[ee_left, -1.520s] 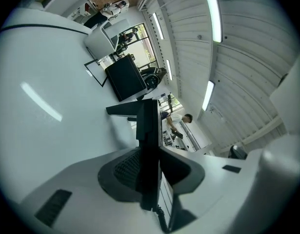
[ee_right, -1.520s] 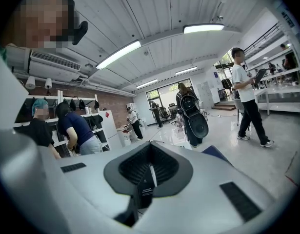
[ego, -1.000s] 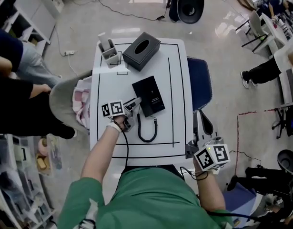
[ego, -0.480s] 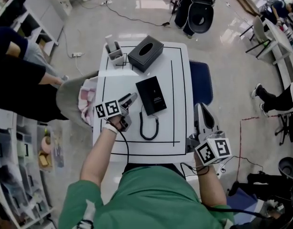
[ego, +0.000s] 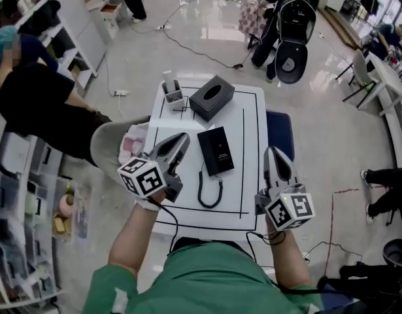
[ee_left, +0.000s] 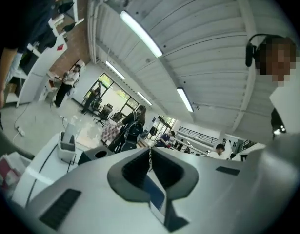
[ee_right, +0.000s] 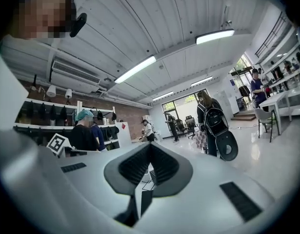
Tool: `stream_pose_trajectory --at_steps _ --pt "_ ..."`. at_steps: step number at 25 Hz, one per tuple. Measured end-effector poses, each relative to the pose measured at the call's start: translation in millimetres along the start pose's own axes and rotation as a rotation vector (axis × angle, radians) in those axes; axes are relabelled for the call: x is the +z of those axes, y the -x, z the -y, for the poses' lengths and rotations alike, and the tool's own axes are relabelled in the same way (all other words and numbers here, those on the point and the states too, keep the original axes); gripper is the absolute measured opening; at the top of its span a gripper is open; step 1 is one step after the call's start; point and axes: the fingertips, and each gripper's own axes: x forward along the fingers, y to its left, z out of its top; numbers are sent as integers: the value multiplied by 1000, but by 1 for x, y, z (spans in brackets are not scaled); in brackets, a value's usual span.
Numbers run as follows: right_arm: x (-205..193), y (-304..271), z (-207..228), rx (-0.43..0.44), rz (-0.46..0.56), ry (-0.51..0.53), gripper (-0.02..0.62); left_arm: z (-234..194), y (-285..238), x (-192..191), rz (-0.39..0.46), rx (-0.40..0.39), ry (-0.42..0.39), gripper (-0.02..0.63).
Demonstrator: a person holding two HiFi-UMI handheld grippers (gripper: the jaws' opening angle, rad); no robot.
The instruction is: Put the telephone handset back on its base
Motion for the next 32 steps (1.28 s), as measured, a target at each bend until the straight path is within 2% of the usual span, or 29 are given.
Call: stream_pose_trajectory --at_steps 4,8,17,27,32 --pt "25 -6 -11 36 46 37 23 21 18 42 76 77 -179 28" --pt "39 -9 -23 76 80 55 23 34 39 64 138 151 -284 28" --pt "59 -7 -38 146 130 117 23 53 71 90 243 278 -400 29" --pt "68 -9 -39 190 146 117 23 71 84 98 284 362 -490 29" --pt "69 -12 -38 213 154 114 23 72 85 96 288 389 -500 29"
